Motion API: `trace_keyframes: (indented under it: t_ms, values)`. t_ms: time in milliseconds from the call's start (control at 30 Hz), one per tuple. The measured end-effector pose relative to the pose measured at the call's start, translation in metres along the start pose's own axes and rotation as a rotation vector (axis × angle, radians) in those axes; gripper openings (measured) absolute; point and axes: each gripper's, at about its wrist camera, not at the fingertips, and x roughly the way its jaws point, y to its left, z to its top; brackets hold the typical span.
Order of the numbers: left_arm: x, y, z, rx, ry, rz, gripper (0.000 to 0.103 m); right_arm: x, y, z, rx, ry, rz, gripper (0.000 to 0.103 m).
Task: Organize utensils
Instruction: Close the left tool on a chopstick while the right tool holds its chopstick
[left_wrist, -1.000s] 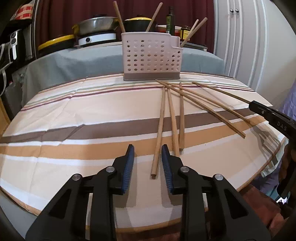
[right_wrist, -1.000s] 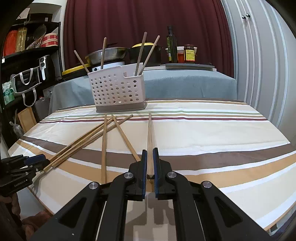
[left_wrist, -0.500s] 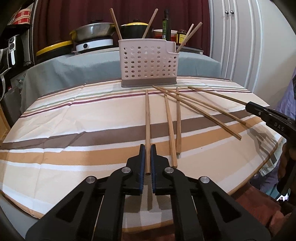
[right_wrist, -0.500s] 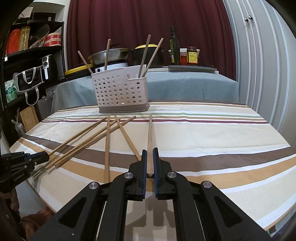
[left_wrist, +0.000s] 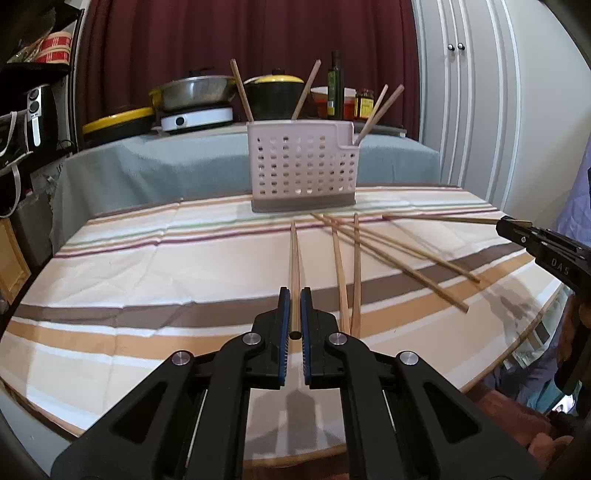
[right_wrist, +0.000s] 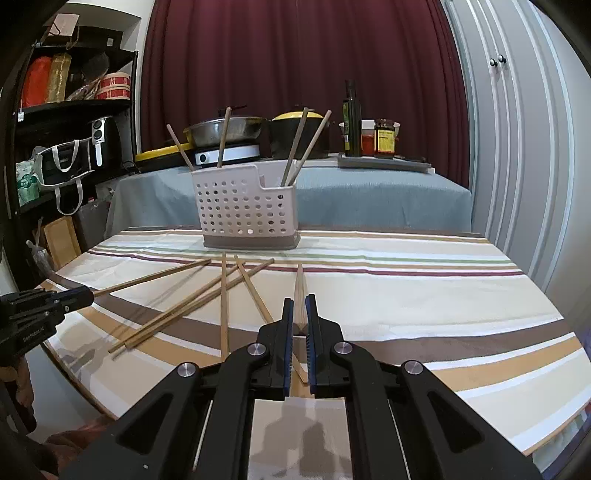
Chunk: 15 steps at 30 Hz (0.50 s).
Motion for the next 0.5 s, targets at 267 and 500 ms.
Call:
trace_keyframes:
  t_ms: [267, 500]
  values:
    - [-0.018, 0.003, 0.017, -0.009, -0.059, 0.012, 0.006, -0.012, 0.000, 0.015, 0.006, -0.040, 0.008, 0.007]
    - [-0.040, 0.009, 0.038, -0.024, -0.128, 0.023, 0.006, -0.025, 0.001, 0.034, 0.007, -0.088, 0.011, 0.007]
